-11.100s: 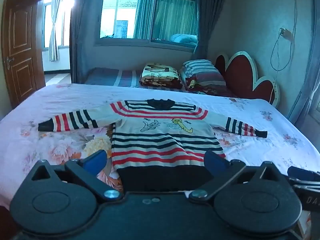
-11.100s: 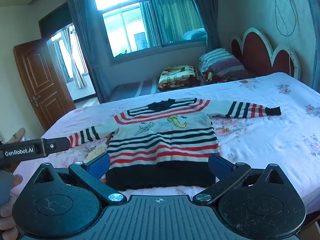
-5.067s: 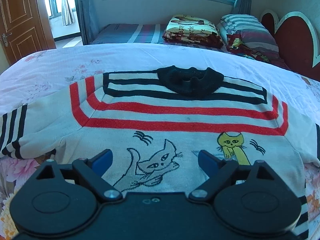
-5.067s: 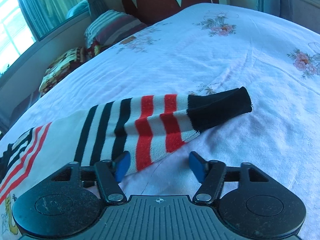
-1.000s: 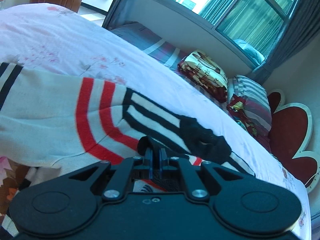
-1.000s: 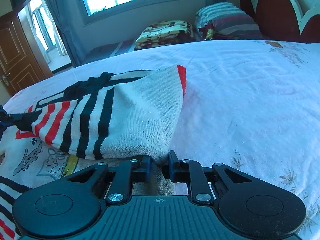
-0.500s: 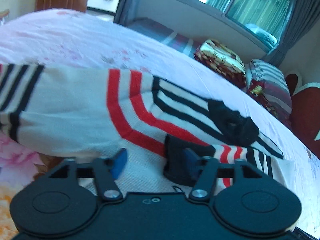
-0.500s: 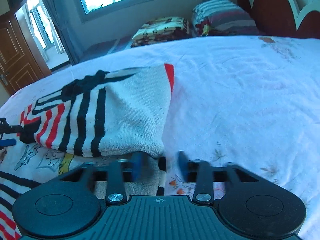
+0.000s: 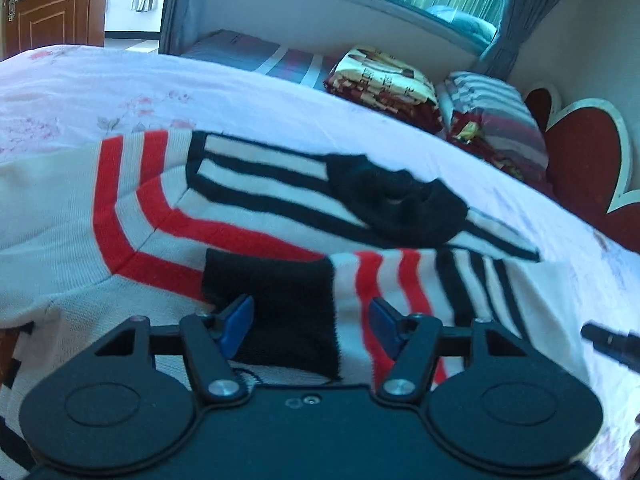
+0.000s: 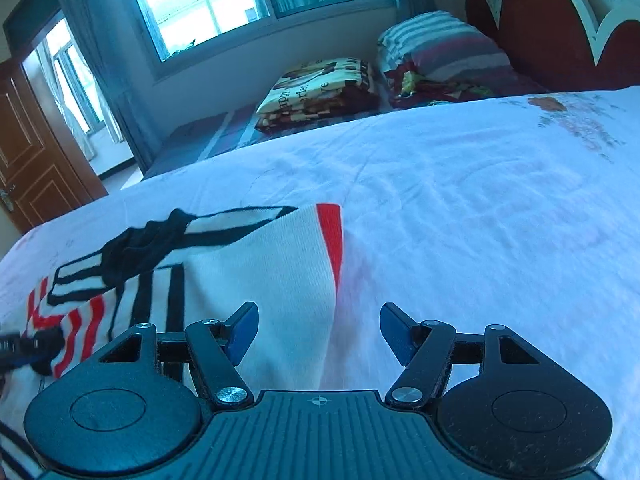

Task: Fold small clothes

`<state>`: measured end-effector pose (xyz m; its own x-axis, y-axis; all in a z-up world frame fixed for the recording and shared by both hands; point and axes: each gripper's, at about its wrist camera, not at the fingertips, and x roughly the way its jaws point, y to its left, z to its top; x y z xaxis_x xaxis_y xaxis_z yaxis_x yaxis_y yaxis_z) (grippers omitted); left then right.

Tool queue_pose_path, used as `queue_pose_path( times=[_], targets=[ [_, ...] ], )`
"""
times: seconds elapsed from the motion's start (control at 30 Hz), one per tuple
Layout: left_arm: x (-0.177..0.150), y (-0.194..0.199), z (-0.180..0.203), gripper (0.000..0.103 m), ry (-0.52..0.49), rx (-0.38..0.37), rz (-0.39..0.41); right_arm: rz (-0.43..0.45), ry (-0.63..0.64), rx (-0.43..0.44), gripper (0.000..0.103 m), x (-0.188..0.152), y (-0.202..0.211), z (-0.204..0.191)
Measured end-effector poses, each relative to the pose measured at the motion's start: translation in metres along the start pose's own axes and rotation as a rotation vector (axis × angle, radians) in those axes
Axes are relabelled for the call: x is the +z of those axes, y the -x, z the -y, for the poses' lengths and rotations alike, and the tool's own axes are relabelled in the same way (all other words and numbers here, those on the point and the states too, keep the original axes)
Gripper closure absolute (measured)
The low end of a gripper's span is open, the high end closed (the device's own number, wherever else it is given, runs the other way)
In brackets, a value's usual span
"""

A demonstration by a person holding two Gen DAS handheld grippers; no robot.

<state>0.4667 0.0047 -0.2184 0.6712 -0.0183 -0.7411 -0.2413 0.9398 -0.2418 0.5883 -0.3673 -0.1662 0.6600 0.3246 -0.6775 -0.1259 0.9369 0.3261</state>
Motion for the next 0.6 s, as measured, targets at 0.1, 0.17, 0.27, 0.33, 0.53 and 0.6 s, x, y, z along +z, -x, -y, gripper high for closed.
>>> queue_pose_path(
  times=[0.1, 0.17, 0.27, 0.33, 0.53, 0.6],
  targets=[
    [-0.007, 0.001, 0.004, 0.041, -0.057, 0.018, 0.012, -0.012, -0.074, 0.017, 0.044, 0.012, -0.023, 0.011],
    [-0.009, 0.003, 0.004, 0.041, -0.055, 0.020, 0.017, -0.028, -0.099, 0.030, 0.062, 0.019, -0.036, 0.015],
    [-0.008, 0.003, 0.005, 0.041, -0.057, 0.025, 0.016, -0.032, -0.082, 0.040, 0.070, 0.027, -0.047, 0.012],
    [-0.008, 0.003, 0.005, 0.041, -0.061, 0.025, 0.015, -0.031, -0.059, 0.024, 0.082, 0.031, -0.050, 0.011],
    [-0.004, 0.004, 0.011, 0.041, -0.070, 0.046, -0.001, 0.033, 0.097, -0.078, 0.090, 0.018, -0.048, 0.003],
    [-0.003, 0.003, 0.012, 0.041, -0.078, 0.051, -0.008, 0.023, 0.074, -0.068, 0.090, 0.021, -0.047, 0.004]
  ],
)
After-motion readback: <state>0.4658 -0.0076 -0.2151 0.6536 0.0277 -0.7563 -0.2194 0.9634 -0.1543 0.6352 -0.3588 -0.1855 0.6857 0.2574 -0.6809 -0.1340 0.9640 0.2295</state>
